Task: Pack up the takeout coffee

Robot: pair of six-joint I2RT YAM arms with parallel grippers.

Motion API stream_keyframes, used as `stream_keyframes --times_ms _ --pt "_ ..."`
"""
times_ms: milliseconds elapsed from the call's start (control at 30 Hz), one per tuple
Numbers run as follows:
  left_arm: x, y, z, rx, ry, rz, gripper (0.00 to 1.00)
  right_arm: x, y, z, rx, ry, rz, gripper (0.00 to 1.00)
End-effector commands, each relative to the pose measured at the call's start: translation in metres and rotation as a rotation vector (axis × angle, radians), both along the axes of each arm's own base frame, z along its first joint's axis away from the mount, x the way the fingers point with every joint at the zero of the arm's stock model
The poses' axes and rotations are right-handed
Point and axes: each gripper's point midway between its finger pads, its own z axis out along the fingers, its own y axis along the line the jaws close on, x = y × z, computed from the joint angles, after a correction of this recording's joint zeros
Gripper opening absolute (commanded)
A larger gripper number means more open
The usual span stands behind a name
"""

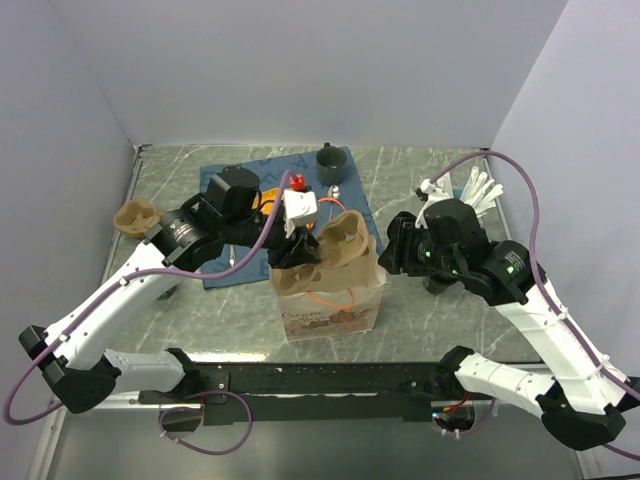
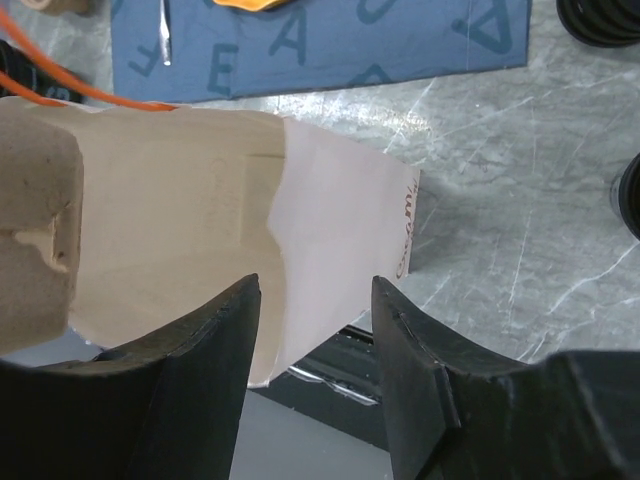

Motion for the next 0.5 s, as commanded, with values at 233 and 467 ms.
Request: stream_keyframes --times_ms 233,467 --pt "0.002 -0.006 -0.007 0.004 -0.043 -0.023 0.25 0.008 0.013 -0.004 0.029 0.0 0.01 0.31" --pt "0.004 -0.008 -0.013 0.02 -0.044 -0.021 0.24 0.006 0.021 0.002 0.064 0.019 0.03 0.32"
